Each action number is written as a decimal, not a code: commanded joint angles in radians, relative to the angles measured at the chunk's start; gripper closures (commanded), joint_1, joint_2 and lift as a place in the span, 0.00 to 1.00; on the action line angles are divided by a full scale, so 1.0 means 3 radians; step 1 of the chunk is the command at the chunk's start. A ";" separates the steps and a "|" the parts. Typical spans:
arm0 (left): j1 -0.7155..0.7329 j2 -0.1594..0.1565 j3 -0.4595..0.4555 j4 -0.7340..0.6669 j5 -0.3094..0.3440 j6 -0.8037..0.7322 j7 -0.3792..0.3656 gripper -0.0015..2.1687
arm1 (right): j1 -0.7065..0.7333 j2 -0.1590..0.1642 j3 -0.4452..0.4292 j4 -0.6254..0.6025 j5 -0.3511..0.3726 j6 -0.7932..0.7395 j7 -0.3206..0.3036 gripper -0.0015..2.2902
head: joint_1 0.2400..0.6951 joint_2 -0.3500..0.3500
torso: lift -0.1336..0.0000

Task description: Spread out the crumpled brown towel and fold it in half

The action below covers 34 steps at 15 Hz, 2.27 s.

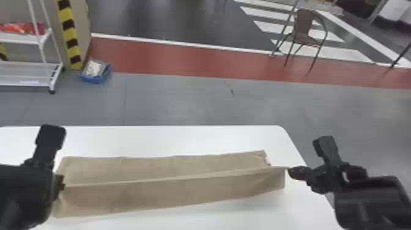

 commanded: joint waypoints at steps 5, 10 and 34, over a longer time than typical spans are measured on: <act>-0.0233 -0.0009 -0.0057 0.0294 0.0114 -0.0091 0.0153 0.63 | -0.0213 0.0003 0.0059 0.0279 0.0006 0.0088 -0.0130 0.77 | 1.00 0.09 | 1.00; -0.0407 -0.0009 -0.0057 0.0806 0.0186 -0.0480 0.0378 0.60 | -0.0448 0.0008 0.0161 0.0637 -0.0004 0.0129 -0.0524 0.77 | 1.00 0.10 | 1.00; 0.0508 0.0005 0.0112 0.0059 0.0053 -0.1595 0.0184 0.07 | 0.0068 -0.0105 0.0237 0.0356 0.0221 -0.0525 -0.0488 0.05 | 1.00 0.08 | 1.00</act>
